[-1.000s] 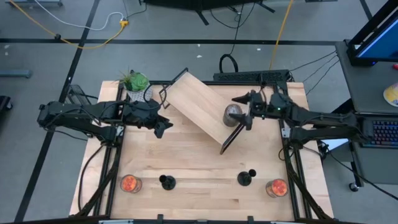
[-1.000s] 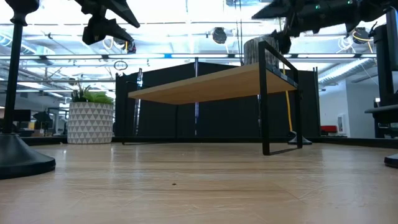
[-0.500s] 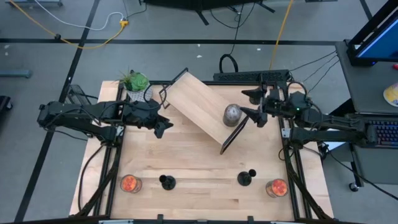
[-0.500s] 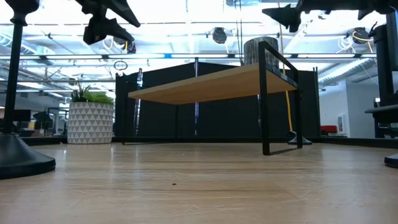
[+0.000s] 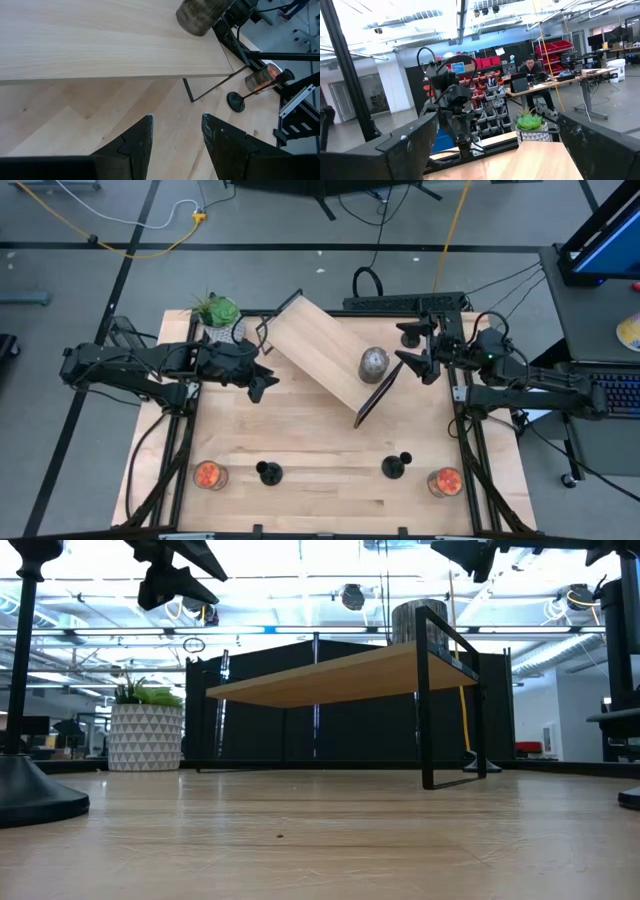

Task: Pick & Place candle stick holders
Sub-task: Put the left orange scented candle on the shelf

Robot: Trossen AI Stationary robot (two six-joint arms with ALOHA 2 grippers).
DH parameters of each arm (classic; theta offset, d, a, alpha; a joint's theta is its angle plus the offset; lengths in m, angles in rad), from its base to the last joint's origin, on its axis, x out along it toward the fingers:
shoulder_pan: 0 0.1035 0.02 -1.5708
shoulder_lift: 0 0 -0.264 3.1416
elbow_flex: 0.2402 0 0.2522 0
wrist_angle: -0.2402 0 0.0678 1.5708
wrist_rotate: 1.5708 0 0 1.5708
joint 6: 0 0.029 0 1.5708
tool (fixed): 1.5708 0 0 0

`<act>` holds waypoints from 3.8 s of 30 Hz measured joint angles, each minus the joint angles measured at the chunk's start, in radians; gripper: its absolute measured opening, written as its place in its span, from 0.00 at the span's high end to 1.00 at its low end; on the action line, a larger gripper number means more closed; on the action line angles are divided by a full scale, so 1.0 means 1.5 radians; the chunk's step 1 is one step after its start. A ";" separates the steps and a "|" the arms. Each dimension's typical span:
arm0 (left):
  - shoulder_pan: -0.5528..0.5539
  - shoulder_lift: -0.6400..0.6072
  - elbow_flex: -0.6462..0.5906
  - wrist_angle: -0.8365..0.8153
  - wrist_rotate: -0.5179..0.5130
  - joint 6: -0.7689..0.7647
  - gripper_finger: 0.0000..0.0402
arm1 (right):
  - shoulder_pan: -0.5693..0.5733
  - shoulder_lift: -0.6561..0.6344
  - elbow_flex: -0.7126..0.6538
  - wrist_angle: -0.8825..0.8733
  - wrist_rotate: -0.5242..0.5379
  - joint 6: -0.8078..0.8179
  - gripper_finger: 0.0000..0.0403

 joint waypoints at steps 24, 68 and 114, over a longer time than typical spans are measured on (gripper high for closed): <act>0.000 0.000 0.000 -0.002 0.007 0.000 0.56 | 0.000 -0.036 0.000 -0.083 0.112 -0.005 0.01; 0.000 0.000 0.000 -0.002 0.008 0.005 0.56 | 0.024 -0.234 0.000 -0.494 0.192 0.062 0.03; -0.001 -0.016 0.000 -0.072 0.096 -0.028 0.56 | 0.024 -0.425 -0.367 -0.239 0.083 0.119 0.76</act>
